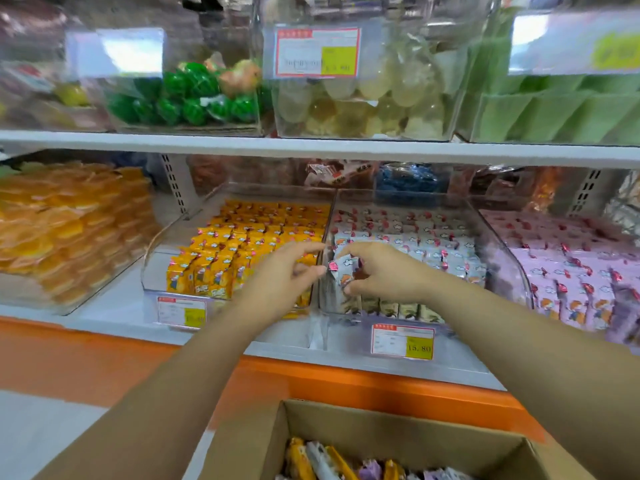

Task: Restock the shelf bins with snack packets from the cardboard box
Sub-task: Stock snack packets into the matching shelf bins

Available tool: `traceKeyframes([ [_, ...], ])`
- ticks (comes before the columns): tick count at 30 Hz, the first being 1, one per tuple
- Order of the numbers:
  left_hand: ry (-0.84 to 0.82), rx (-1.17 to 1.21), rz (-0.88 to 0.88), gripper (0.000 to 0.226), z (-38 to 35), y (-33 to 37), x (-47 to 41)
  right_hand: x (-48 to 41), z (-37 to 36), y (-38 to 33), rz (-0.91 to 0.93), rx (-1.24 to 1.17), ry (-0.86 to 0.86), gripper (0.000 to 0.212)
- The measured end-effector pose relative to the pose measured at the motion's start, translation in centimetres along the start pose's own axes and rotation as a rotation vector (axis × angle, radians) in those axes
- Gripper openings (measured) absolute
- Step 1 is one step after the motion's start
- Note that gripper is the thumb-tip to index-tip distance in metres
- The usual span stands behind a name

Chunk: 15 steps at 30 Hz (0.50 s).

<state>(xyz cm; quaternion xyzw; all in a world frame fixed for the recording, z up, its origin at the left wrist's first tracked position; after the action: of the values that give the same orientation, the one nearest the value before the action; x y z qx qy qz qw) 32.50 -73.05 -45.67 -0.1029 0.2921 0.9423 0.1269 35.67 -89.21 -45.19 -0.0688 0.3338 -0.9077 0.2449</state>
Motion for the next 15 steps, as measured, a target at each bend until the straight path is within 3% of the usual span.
traceKeyframes([
  [5,-0.054,0.104,-0.014,0.029,0.2,-0.8,-1.2,-2.4,-0.5,1.3,-0.062,0.165,-0.065,0.048],
  [9,-0.109,0.166,-0.026,0.032,0.5,-1.6,-2.0,-3.2,-1.2,1.2,-0.036,0.29,0.049,0.021],
  [15,-0.115,0.17,-0.033,0.034,0.0,-2.3,-1.9,-3.4,-2.0,1.1,-0.058,0.268,0.188,0.022],
])
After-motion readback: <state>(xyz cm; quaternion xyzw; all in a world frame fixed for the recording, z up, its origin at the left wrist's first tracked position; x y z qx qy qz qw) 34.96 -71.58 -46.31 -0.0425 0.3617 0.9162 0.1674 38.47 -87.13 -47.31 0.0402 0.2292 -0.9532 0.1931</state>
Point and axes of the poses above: each hand's wrist, its own x-axis away from the middle knuckle, its own z-axis out of the back of the hand, y = z × x, the point moved 3 cm from there along -x, towards the middle knuckle, and after that the axes turned 12 degrees about -x, right-handed, at the moved point
